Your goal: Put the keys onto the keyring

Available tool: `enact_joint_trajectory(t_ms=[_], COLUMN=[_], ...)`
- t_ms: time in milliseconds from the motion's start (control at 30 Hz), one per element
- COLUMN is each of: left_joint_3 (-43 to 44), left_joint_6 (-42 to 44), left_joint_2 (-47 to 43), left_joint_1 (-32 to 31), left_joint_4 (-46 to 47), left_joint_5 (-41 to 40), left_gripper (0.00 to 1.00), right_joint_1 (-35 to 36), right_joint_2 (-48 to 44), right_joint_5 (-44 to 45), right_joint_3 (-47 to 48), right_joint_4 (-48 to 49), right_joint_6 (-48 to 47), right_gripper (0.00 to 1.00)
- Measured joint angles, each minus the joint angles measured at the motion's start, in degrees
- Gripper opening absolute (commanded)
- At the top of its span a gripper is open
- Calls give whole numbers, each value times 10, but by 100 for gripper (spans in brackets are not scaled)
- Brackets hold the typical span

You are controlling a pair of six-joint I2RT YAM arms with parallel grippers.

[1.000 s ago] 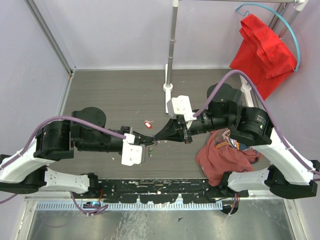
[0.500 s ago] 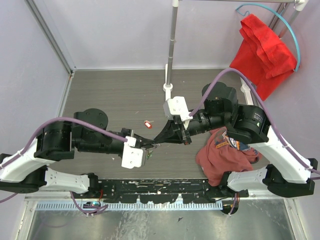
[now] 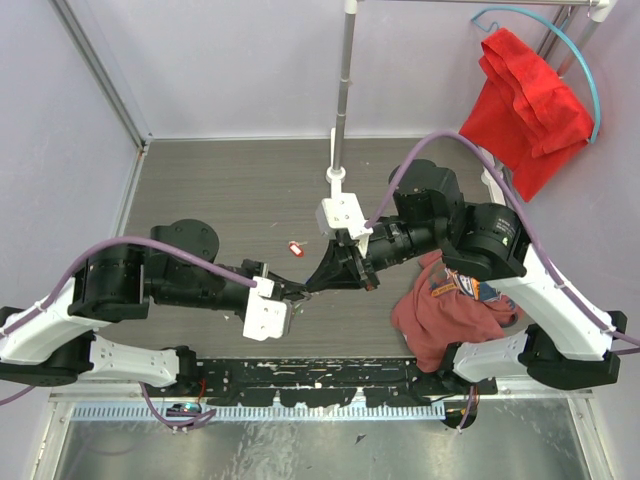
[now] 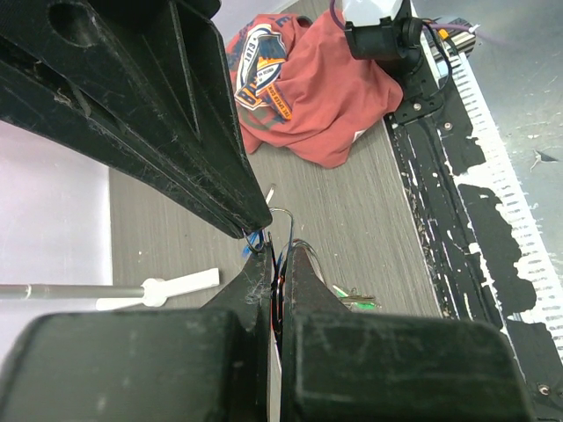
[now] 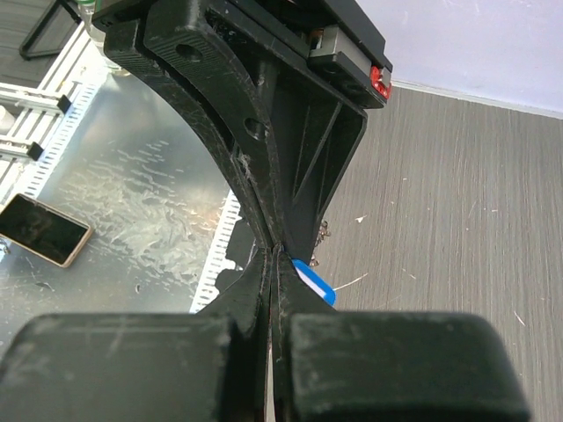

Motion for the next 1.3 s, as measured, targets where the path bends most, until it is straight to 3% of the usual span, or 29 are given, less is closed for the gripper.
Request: enact_joint_trajectory(t_ms=[800,1300], left_joint_3=[0,-1], left_joint_6=[4,10], left_joint_2=[-1,-6], left_joint_1=[-3,-2], left_joint_4=[2,24], left_joint_5=[0,-37], left_gripper=[0,0], right_joint_1=[-3,-1], right_joint_2=[7,-25], right_joint_5=[-19,43], right_joint_3=[19,17], right_joint_4=[-30,-38], right_joint_6=[-11,10], right_gripper=[1,0])
